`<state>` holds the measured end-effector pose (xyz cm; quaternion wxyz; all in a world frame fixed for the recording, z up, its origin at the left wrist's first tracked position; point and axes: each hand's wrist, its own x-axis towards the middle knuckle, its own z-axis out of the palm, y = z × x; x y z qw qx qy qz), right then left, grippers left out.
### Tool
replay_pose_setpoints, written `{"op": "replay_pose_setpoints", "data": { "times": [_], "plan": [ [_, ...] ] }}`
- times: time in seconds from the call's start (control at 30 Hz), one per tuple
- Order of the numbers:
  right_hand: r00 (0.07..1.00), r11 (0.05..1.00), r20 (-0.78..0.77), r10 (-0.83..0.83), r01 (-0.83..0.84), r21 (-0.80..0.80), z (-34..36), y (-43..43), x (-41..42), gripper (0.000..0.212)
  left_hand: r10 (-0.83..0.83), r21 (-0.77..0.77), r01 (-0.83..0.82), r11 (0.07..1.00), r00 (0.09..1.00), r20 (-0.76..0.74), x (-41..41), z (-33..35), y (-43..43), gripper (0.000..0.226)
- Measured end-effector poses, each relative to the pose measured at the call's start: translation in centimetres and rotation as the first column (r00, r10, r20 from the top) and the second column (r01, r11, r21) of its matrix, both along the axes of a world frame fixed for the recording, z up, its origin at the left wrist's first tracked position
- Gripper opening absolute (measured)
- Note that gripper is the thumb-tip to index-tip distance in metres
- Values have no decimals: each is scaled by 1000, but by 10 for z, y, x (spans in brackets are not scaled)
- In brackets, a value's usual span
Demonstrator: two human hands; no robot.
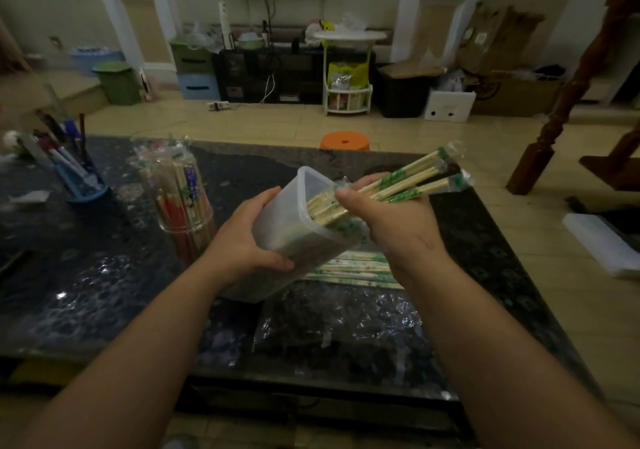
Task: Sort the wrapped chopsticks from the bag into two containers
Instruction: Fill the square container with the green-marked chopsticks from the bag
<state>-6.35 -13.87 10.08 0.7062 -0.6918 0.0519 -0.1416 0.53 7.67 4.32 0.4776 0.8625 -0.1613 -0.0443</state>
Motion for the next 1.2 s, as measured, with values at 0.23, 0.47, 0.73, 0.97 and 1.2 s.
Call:
{"op": "replay_pose_setpoints", "data": {
  "times": [0.23,0.47,0.73,0.97,1.2],
  "plan": [
    [972,965,147,-185,152,214,10,-10,-2,20,-2,11,2,1000,1000,-4,0,2,-1,127],
    [1000,999,24,-6,7,-48,0,2,-2,26,0,8,0,1000,1000,-15,0,1,-1,126],
    [930,879,306,-205,312,-360,-6,-3,4,7,11,11,-10,1000,1000,-26,0,2,-1,126],
    [967,841,234,-100,208,-500,-10,3,3,35,11,17,-11,1000,1000,0,-1,2,-2,127],
    [980,607,0,199,-123,-785,-11,14,-5,49,19,-7,-19,1000,1000,5,2,-1,-2,125]
  ]
}}
